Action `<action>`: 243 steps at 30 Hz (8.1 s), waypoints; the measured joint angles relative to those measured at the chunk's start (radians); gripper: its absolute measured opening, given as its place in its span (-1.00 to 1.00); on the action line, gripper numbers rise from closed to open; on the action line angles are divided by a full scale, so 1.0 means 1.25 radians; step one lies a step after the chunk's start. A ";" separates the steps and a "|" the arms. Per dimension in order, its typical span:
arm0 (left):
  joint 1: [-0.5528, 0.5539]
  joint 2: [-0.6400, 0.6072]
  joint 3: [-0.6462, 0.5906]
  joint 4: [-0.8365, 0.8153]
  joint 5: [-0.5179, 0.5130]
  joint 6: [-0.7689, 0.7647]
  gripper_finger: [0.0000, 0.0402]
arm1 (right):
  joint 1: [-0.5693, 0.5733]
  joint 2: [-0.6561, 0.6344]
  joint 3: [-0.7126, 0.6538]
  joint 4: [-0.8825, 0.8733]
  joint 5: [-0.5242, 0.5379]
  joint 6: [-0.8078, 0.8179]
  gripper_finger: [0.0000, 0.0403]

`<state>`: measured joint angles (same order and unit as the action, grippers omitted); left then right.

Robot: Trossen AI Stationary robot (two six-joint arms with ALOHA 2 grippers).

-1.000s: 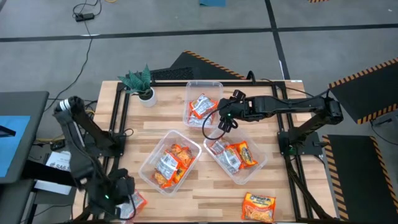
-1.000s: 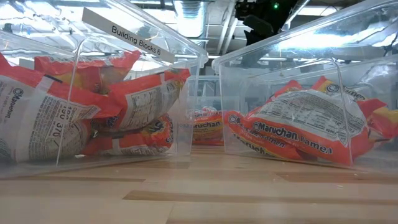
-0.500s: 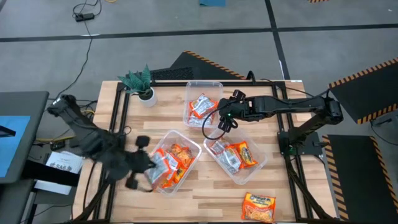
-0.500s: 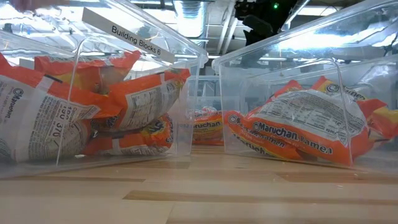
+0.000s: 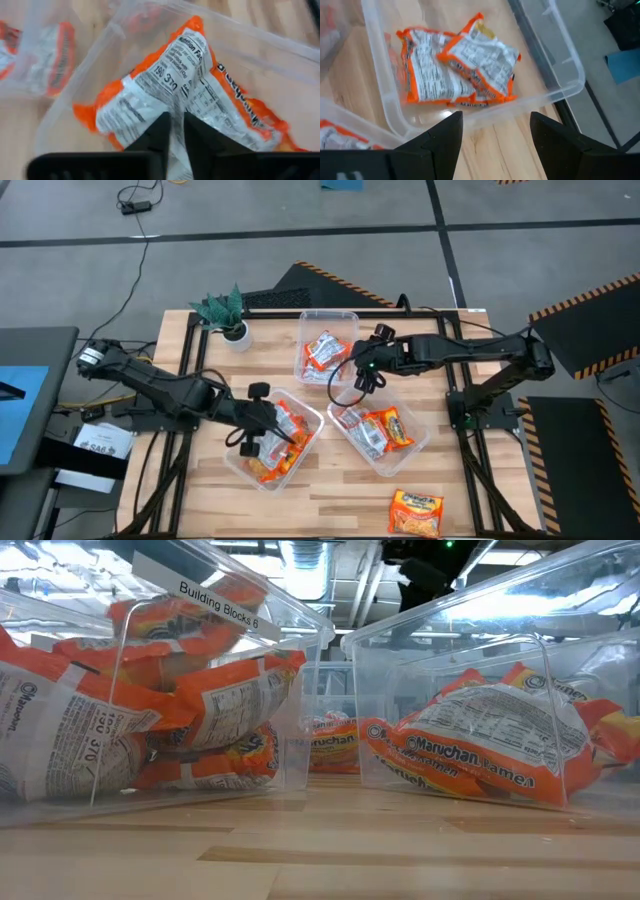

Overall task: Sort Maruchan noodles
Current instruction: Put the noodle pack into the bottom left transparent bin, then put the noodle pack into the bottom right transparent bin, then return to Home Position

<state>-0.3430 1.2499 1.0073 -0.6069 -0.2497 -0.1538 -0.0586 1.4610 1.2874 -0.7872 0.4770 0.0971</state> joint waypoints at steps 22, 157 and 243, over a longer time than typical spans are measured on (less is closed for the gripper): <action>-0.043 -0.121 -0.002 0.098 0.064 0.135 -0.07 | 0.316 -0.221 0.000 -0.136 -0.381 0.525 0.27; 0.211 -0.409 -0.344 0.440 -0.104 0.196 -0.36 | 0.495 0.014 0.101 -0.439 -0.043 0.508 0.09; 0.107 -0.906 -0.795 0.532 -0.021 0.128 -1.00 | 0.355 -1.170 -0.905 0.491 -0.040 -0.036 -0.96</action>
<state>-0.2089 0.1173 0.0139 0.0579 -0.2755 0.0063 0.3857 -0.0012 0.1557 -0.1740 0.4267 0.0517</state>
